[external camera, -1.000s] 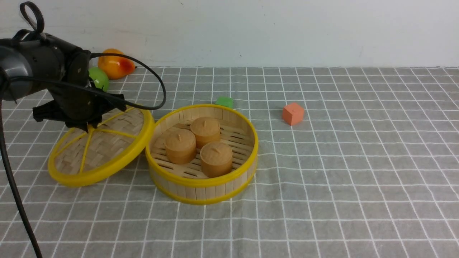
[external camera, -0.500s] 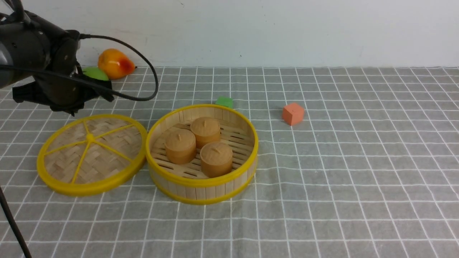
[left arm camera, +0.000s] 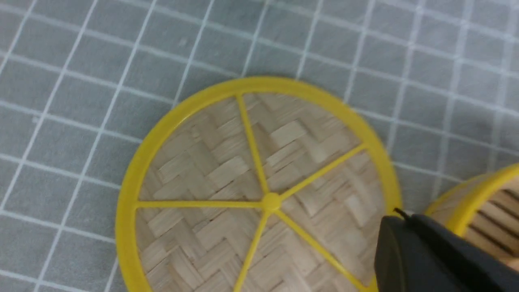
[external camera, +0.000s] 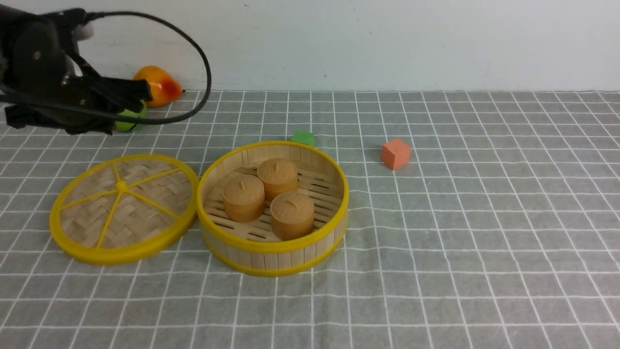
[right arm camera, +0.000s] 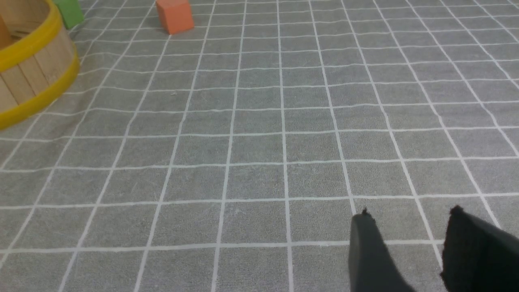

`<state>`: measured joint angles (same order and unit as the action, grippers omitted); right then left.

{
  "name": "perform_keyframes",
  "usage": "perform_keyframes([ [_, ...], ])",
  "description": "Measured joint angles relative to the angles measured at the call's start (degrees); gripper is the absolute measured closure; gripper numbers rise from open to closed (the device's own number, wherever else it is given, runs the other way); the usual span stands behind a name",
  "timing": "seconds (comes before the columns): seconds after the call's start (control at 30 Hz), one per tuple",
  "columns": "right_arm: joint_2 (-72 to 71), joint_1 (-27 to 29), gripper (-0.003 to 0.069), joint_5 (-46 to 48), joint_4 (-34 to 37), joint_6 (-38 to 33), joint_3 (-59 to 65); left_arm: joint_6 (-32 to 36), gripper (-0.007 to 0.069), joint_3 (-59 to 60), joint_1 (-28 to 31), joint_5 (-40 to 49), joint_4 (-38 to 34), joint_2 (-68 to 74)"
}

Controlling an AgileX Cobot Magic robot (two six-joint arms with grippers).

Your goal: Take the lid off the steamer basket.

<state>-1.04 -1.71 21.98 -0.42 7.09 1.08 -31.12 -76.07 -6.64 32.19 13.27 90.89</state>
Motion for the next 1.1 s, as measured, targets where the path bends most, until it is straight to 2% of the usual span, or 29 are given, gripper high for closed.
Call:
perform_keyframes([
  [0.1, 0.00, 0.00, 0.0417, 0.00, 0.00, 0.00, 0.00, 2.26, 0.0637, 12.04, -1.12, -7.38, -1.49, -13.00],
  [0.4, 0.00, 0.00, 0.0417, 0.00, 0.00, 0.00, 0.00, 2.84, 0.0637, 31.88, -1.41, -16.23, -0.45, -36.04],
  [0.63, 0.00, 0.00, 0.0417, 0.00, 0.00, 0.00, 0.00, 4.17, 0.0637, 39.63, -1.41, -19.21, 2.40, -52.55],
  [0.83, 0.00, 0.00, 0.0417, 0.00, 0.00, 0.00, 0.00, 5.42, 0.0637, 52.08, -1.41, -23.29, 3.29, -68.77],
  [1.1, 0.00, 0.00, 0.0417, 0.00, 0.00, 0.00, 0.00, 1.27, 0.0637, 63.31, -1.41, -23.16, 3.29, -75.62],
])
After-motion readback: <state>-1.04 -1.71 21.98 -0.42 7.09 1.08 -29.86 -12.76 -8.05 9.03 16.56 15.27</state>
